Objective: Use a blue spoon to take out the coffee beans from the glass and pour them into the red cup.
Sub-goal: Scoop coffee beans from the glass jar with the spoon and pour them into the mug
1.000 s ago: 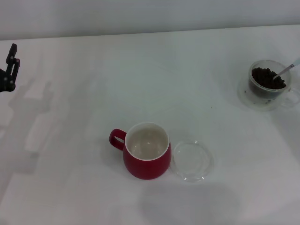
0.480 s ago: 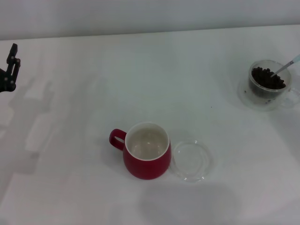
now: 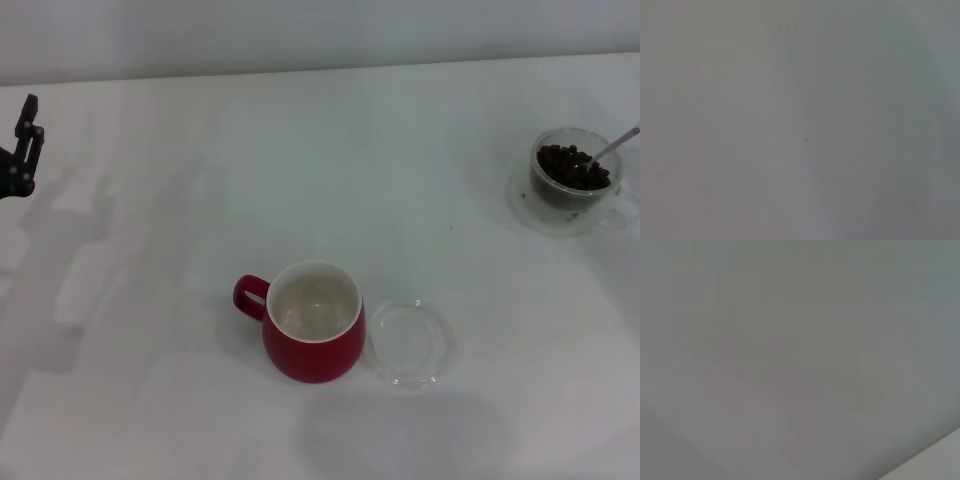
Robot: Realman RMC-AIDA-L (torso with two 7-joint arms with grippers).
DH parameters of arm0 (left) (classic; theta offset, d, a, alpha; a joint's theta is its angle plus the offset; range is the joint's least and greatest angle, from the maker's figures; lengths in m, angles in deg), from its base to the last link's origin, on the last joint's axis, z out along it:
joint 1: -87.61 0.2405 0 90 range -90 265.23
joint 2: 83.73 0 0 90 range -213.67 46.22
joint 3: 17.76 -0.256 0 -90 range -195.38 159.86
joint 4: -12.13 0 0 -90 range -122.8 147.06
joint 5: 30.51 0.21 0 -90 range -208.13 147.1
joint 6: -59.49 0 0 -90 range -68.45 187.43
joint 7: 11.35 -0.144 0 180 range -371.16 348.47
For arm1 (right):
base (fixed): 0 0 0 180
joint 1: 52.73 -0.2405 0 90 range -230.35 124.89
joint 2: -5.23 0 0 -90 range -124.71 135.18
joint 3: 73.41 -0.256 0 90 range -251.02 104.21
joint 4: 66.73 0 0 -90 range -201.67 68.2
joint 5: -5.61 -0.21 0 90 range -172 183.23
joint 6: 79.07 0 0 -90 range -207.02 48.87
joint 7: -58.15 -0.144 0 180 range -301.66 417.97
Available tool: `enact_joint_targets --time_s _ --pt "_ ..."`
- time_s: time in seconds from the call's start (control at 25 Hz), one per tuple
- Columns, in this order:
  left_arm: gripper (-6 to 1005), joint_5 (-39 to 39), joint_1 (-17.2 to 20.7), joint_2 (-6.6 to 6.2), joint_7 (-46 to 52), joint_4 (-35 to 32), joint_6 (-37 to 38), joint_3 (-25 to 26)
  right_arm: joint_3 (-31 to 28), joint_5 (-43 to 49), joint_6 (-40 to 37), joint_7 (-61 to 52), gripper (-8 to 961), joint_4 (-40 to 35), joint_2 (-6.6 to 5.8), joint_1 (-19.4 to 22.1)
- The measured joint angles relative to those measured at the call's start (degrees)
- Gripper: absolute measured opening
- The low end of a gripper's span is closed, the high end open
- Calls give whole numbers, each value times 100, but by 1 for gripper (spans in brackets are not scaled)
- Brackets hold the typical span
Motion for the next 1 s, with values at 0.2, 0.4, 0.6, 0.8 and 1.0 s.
enact_joint_targets --time_s 0.2,0.4,0.6,0.8,1.0 --pt "505 0 13 8 0 -7 0 0 -150 -1 13 -51 145 -2 -10 25" --pt "505 0 24 9 0 -14 0 0 -154 -36 12 -166 146 -2 -22 54" --pt "505 0 30 9 0 -24 0 0 -157 -39 7 -400 146 -1 -22 54" --pt "505 0 47 8 0 -65 0 0 -160 -60 -20 -518 145 9 5 34" --pt "505 0 70 8 0 -79 0 0 -160 -131 14 -587 145 -41 11 60"
